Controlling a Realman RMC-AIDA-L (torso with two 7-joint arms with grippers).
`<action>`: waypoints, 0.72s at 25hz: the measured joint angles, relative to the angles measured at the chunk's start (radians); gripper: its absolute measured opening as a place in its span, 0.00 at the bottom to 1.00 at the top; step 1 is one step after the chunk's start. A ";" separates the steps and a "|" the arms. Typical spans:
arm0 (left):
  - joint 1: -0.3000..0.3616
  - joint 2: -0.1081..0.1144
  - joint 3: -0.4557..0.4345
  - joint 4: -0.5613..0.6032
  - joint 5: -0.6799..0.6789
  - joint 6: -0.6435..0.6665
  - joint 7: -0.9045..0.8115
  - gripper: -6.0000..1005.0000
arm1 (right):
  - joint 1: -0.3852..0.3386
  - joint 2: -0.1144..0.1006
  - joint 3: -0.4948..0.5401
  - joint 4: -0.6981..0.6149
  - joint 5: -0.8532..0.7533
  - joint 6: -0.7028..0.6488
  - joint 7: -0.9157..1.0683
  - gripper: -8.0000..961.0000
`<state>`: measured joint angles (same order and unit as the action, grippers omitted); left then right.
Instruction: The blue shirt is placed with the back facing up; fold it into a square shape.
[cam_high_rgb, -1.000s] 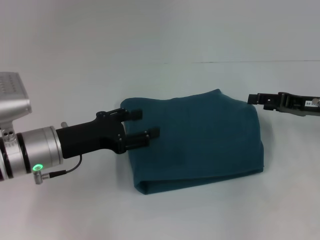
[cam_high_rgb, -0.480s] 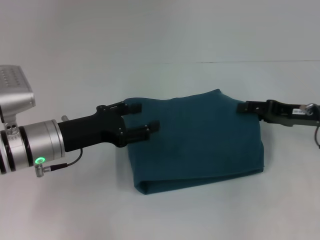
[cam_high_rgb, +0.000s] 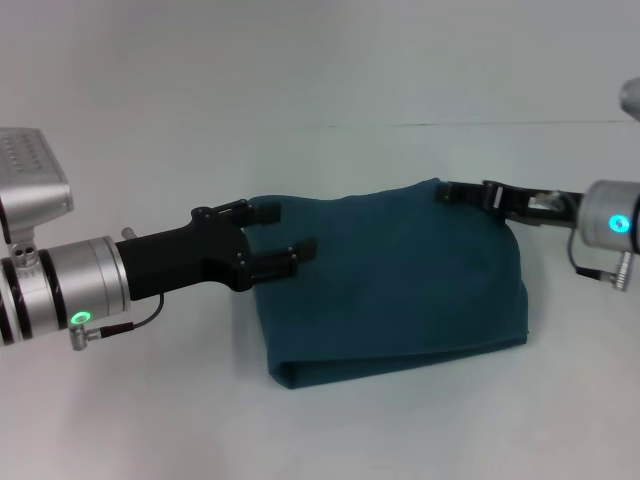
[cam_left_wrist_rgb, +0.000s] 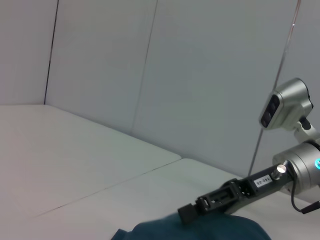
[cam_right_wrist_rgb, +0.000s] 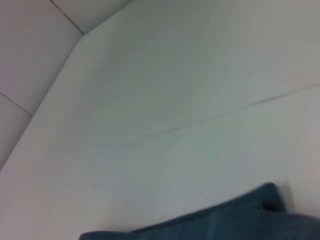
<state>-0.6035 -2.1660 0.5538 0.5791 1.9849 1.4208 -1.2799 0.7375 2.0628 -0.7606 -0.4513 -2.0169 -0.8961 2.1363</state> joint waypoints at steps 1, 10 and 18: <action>0.000 0.000 0.000 0.000 0.000 -0.004 0.000 0.77 | 0.007 0.007 0.001 -0.002 0.000 0.015 -0.015 0.78; -0.014 -0.003 -0.004 -0.037 -0.001 -0.091 0.000 0.77 | 0.048 0.022 0.003 -0.002 0.015 0.101 -0.100 0.77; -0.023 -0.003 -0.001 -0.045 -0.002 -0.110 -0.006 0.77 | 0.041 0.022 0.004 0.013 0.018 0.114 -0.096 0.69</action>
<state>-0.6269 -2.1691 0.5532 0.5339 1.9830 1.3110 -1.2858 0.7787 2.0846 -0.7565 -0.4384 -1.9986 -0.7822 2.0406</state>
